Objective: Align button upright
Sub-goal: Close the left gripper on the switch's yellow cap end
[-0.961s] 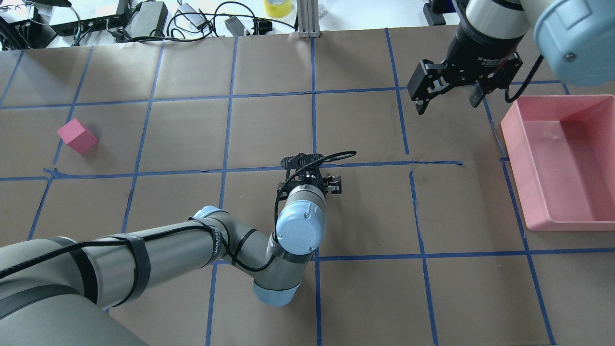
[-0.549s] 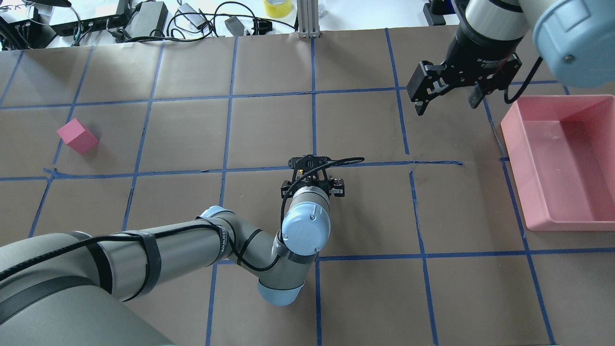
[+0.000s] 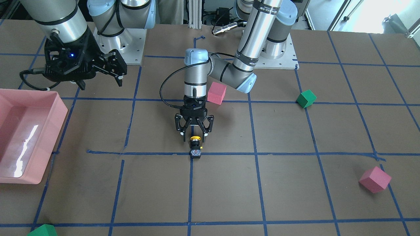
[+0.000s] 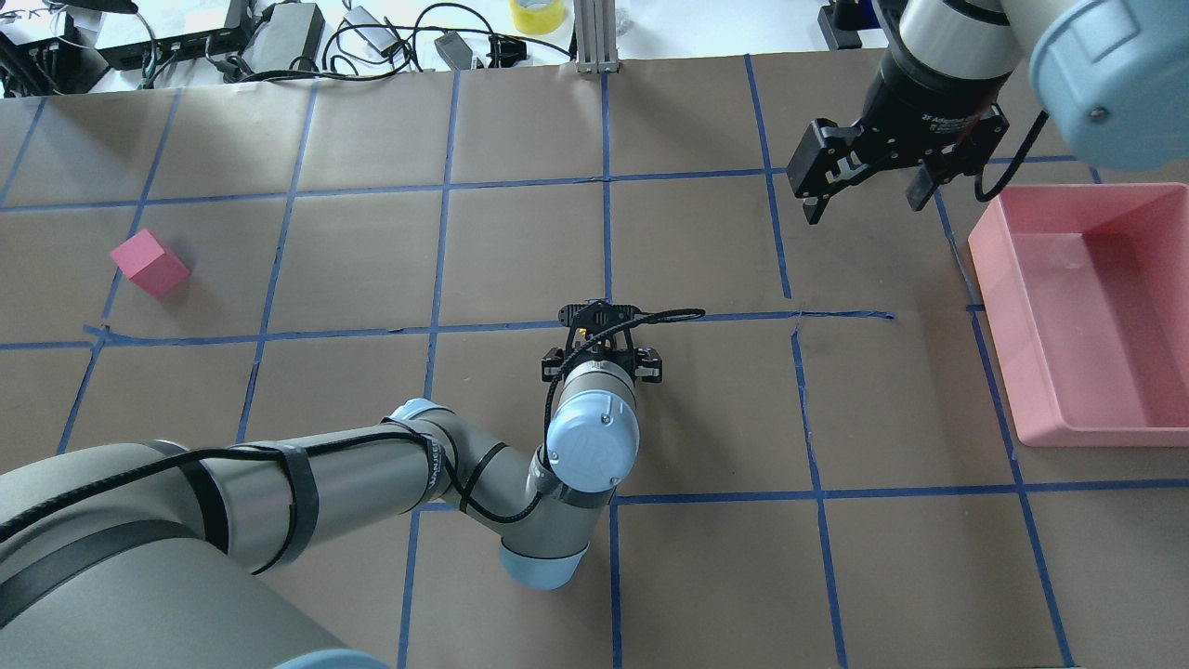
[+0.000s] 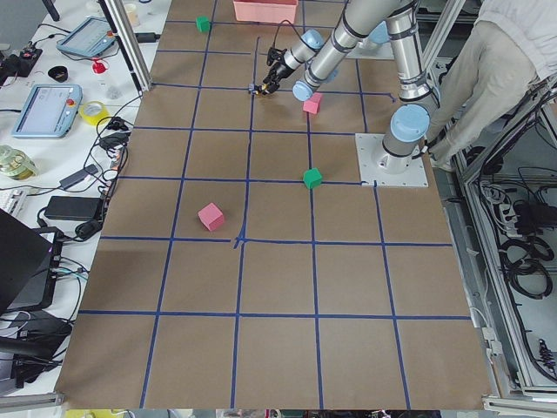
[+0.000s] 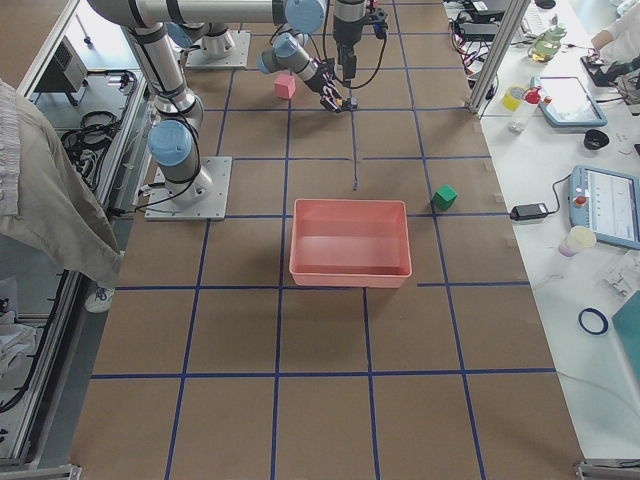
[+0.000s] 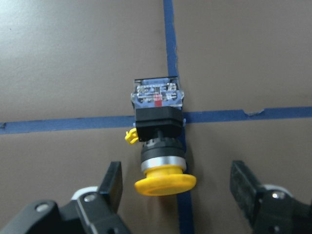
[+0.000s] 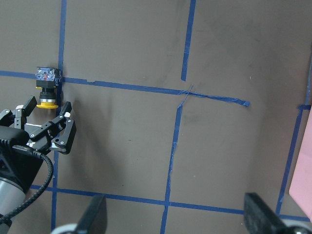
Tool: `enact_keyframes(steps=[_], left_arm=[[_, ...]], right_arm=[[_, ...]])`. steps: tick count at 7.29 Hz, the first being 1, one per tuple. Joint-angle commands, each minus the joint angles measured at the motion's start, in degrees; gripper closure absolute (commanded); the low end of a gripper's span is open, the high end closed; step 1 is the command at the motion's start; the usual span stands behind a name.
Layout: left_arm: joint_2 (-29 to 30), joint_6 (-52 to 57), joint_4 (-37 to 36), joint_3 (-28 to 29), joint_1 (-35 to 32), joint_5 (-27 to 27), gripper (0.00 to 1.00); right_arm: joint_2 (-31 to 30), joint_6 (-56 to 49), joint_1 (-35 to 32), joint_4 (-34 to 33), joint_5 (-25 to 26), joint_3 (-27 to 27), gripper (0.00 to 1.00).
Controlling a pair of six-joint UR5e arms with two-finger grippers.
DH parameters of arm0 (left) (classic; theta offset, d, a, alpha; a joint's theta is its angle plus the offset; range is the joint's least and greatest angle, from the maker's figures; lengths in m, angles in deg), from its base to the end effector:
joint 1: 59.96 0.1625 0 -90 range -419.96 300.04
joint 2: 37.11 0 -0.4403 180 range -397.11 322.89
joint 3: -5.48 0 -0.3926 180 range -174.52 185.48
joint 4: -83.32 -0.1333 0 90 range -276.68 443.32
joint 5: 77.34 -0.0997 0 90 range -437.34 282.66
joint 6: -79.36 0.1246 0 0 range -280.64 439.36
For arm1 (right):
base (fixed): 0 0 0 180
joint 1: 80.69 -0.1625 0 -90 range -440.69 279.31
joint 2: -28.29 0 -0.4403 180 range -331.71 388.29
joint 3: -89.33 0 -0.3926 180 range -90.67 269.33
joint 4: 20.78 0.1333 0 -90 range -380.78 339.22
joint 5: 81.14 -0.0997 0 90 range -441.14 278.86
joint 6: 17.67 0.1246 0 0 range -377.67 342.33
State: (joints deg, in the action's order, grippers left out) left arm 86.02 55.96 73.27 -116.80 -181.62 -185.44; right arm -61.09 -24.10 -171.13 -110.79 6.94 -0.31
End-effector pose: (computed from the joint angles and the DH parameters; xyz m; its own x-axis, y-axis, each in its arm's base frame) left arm -0.3710 -0.4214 0.1335 -0.9991 0.0418 -0.0088 0.0382 0.7811 -0.6232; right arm 0.1413 -0.4954 0.4760 -0.9923 -0.1195 -0.0338 -0.1196 0.9928 0.0006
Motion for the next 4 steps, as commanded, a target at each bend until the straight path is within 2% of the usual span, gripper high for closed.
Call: enact_keyframes(steps=[1, 2, 3, 4], left_arm=[[-0.1, -0.1, -0.1, -0.4, 0.2, -0.1, 0.55], [-0.1, -0.2, 0.0, -0.4, 0.2, -0.1, 0.72], [-0.3, 0.4, 0.0, -0.5, 0.2, -0.7, 1.0], [-1.4, 2.0, 0.5, 0.2, 0.4, -3.1, 1.0]], right_arm=[[0.0, 0.2, 0.0, 0.0, 0.1, 0.0, 0.0], [0.0, 0.1, 0.0, 0.2, 0.1, 0.0, 0.0], [0.1, -0.1, 0.1, 0.4, 0.2, -0.1, 0.0], [0.1, -0.2, 0.3, 0.6, 0.3, -0.1, 0.0]])
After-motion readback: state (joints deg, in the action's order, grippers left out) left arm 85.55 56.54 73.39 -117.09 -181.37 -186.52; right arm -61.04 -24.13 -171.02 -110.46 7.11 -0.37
